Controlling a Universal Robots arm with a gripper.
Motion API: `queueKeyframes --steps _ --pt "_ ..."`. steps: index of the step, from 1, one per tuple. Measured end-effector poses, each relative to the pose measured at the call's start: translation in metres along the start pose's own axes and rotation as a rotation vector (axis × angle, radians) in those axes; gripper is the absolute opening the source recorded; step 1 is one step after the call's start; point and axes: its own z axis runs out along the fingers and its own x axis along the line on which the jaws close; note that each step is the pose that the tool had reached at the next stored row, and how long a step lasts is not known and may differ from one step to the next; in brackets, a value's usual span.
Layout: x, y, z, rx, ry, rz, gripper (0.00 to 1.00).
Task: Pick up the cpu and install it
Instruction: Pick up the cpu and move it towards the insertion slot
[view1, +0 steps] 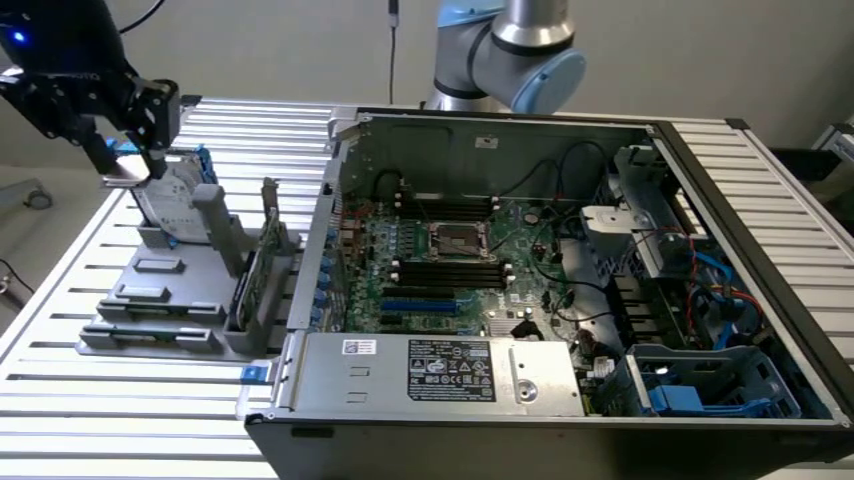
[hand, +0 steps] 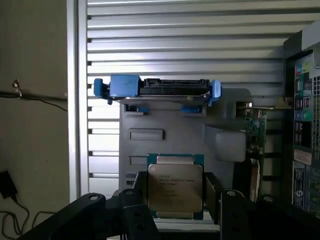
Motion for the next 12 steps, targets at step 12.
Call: queueKeyframes --steps 12 --pt "-0.052 0.0036 -0.0552 -0.0033 0.0025 0.000 0.55"
